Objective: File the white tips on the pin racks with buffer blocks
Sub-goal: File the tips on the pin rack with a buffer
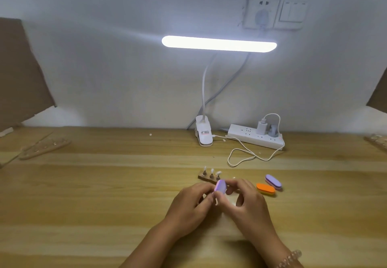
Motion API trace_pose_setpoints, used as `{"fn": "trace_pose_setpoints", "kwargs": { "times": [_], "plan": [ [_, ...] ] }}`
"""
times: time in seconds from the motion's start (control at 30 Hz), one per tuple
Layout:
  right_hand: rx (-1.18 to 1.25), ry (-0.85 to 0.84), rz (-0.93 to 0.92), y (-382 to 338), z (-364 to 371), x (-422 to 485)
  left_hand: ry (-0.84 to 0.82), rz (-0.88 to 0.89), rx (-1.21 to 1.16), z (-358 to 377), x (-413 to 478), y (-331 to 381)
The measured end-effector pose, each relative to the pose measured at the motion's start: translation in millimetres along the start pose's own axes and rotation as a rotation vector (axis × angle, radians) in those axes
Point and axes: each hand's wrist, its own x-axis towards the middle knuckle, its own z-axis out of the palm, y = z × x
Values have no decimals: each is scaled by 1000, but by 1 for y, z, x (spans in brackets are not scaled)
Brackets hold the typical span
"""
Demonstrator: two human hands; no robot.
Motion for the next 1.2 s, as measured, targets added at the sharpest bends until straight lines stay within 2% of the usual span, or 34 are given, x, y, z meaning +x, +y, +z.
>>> {"fn": "trace_pose_setpoints", "kwargs": {
  "times": [0.07,0.2,0.33,0.47,0.67,0.83,0.97,1.1,1.2],
  "plan": [
    [-29,35,14,1,0,1,9,4,-10,0,0,1],
    [-53,-52,-71,-3,0,-7,12,-30,-30,-1,0,0],
    [-13,49,21,1,0,1,0,-19,-55,-1,1,1],
    [-78,-46,-64,-1,1,-6,-2,-44,-64,-2,-1,0],
    [43,142,145,7,0,4,89,-31,-133,0,0,0],
    [5,9,-25,-4,0,-6,105,-45,-145,2,1,-2],
    [-40,81,24,-1,1,-2,110,-72,-141,1,2,-4],
    [-108,-6,-77,-5,1,-8,127,-69,-149,-1,2,-1],
    [-58,66,-23,-4,0,-3,117,-71,-130,-2,1,-2]
  ]
}}
